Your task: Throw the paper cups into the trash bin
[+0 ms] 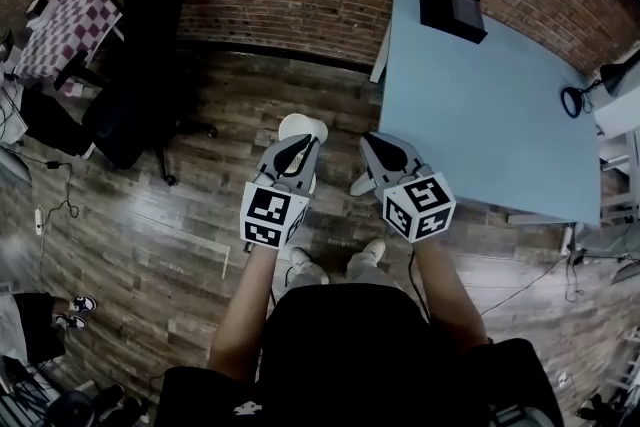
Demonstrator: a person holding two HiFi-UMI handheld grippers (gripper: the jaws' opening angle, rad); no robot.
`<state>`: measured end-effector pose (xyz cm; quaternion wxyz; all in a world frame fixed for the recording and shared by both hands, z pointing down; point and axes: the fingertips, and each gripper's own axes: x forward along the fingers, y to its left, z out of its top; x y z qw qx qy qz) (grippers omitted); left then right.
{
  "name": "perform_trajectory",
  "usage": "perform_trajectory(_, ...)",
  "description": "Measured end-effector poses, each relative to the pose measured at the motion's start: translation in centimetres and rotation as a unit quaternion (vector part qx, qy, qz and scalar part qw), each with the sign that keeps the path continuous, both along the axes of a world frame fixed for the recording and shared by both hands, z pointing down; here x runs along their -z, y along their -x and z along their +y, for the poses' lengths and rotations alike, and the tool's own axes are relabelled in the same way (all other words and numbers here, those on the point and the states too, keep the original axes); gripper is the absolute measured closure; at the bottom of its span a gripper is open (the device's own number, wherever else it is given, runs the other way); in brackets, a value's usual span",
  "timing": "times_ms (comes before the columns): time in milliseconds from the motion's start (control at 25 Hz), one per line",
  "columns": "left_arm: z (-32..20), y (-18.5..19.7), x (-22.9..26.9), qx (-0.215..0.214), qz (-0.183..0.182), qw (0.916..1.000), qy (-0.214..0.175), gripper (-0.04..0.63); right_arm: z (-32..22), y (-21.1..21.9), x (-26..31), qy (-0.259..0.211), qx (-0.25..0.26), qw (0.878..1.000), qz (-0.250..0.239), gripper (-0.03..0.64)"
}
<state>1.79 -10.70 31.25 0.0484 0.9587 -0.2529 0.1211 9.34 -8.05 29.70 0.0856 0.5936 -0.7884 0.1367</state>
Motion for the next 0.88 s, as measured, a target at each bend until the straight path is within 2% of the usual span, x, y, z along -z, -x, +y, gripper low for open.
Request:
perform_trajectory(560,-1.2,9.2,-2.6,0.030,0.007,0.9993,0.019,0.565,-2.4,7.8,-1.6,0.008,0.026,1.000,0.012,0.612)
perform_trajectory(880,-2.5,11.0,-5.0,0.058,-0.002,0.9971,0.050,0.565,-4.4,9.4,-4.2,0.037,0.055,0.998,0.014,0.612)
